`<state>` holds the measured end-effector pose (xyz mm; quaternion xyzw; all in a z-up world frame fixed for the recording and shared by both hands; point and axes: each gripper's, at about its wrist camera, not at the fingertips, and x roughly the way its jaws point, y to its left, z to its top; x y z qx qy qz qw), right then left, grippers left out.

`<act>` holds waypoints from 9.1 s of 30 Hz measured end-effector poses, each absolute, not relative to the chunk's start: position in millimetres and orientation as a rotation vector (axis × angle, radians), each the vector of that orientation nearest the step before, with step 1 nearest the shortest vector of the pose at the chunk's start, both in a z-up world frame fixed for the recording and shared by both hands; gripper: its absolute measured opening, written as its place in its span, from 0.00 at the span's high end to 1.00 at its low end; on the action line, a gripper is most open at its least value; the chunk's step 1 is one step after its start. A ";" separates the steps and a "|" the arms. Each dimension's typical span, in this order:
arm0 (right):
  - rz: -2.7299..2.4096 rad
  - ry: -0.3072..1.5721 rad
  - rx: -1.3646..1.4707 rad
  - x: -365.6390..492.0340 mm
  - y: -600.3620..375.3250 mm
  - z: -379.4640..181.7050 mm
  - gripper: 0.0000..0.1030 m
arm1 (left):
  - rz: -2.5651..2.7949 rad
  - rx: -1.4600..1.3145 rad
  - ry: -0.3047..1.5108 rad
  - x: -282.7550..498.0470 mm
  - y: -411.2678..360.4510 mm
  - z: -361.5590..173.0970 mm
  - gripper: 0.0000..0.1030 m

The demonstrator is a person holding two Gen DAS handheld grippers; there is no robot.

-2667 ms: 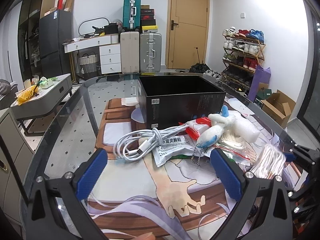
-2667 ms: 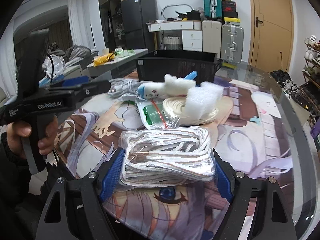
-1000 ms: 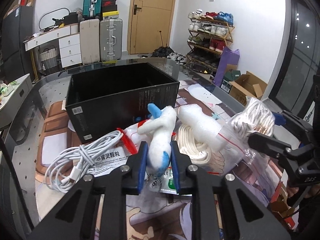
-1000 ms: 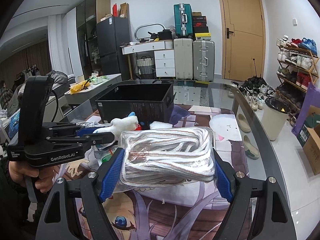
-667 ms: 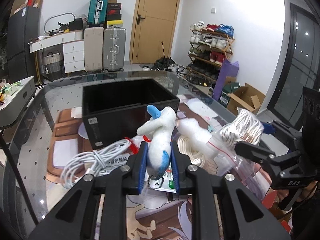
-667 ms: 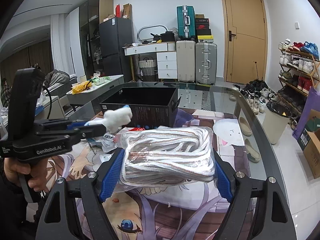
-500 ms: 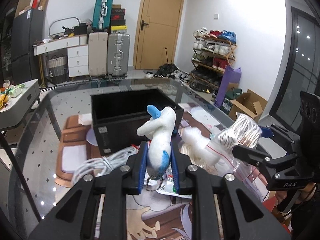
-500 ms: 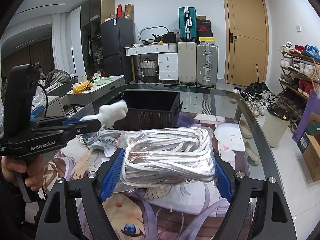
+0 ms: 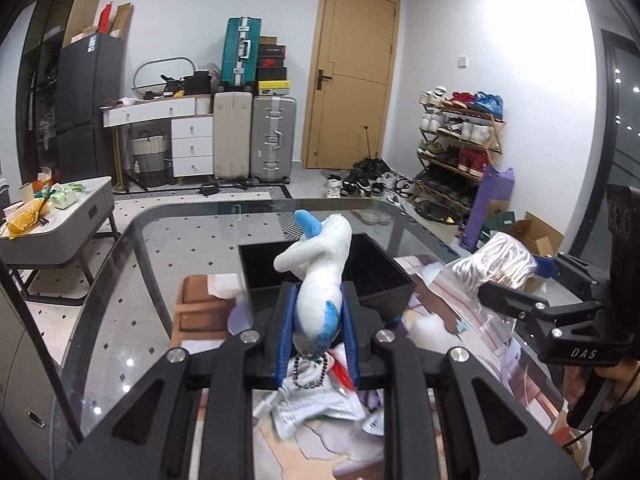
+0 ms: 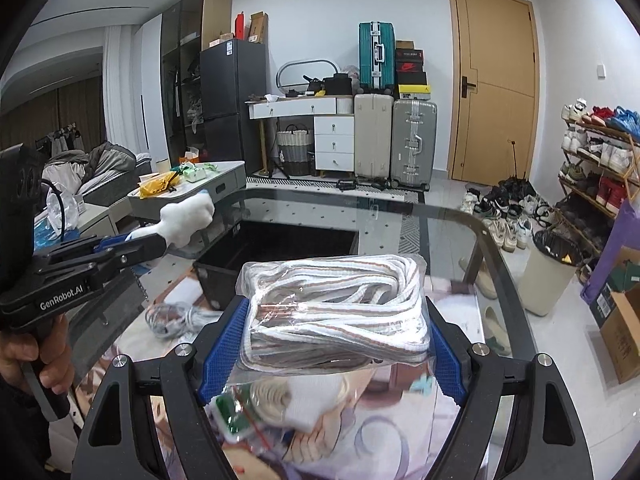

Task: Organize soft objects
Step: 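Carry the plush in the left gripper while the right carries the rope bag over the black box, then open the left gripper to drop the plush while the right releases the rope bag into the box, then withdraw both grippers from the box and move the right toward the white foam sleeve, then close the right gripper on the white foam sleeve, then grasp the white cable coil with the left gripper while the right holds the foam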

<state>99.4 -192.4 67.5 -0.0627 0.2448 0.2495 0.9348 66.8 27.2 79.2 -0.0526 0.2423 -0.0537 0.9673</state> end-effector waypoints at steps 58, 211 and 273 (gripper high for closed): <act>0.607 0.656 -0.499 252.7 -67.9 26.1 0.20 | -0.033 -0.012 0.648 187.4 9.8 13.6 0.81; 0.570 0.836 -0.160 137.7 -173.4 -12.0 0.60 | 0.003 -0.156 0.836 106.3 68.9 -22.7 0.28; 0.591 0.752 -0.195 113.4 -174.7 14.0 0.61 | -0.172 -0.021 0.803 95.1 31.3 -5.0 0.70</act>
